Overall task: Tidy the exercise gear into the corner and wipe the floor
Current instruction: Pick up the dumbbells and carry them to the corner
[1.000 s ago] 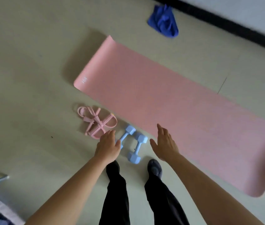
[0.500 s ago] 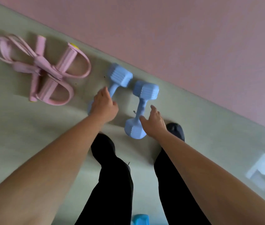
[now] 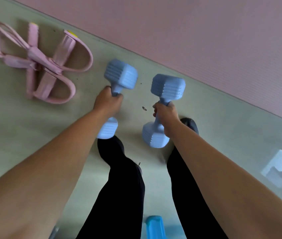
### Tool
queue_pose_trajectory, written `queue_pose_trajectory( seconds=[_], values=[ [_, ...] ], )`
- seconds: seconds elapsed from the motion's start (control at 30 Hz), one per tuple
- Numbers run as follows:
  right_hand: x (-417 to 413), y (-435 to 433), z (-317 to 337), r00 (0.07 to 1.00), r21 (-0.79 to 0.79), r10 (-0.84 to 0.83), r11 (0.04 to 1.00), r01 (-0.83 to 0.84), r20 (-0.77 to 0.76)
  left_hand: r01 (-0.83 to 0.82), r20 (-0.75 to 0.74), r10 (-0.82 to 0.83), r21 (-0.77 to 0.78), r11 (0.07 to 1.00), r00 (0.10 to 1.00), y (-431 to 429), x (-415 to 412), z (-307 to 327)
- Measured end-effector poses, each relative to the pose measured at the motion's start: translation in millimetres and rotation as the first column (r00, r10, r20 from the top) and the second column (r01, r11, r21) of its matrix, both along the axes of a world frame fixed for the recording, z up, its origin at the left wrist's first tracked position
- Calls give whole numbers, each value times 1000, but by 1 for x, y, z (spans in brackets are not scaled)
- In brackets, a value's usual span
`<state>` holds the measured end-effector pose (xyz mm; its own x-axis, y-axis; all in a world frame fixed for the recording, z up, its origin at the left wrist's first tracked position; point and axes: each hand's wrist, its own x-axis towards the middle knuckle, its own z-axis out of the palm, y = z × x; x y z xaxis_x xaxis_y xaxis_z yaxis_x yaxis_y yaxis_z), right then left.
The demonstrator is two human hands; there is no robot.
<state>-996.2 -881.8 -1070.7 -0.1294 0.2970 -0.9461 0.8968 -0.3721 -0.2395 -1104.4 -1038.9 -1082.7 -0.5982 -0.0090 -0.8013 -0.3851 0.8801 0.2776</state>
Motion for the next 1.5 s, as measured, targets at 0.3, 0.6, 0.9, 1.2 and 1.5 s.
queue_pose_trajectory(
  seconds=[0.3,0.6,0.9,1.2,1.5],
  values=[
    [22,49,281,986,105,-155,981,161,-58,-278,40,275,146,949,961,18,37,300],
    [14,84,589,866,97,-342,911,401,-364,-152,-152,245,457,876,957,71,16,629],
    [92,78,764,667,215,-388,741,636,-636,163,-280,50,685,710,959,102,37,795],
    [274,129,848,512,327,-433,434,840,-742,486,-399,-280,760,432,873,215,170,870],
    [486,249,859,410,326,-468,253,911,-783,594,-452,-456,769,236,767,383,379,897]
  ],
)
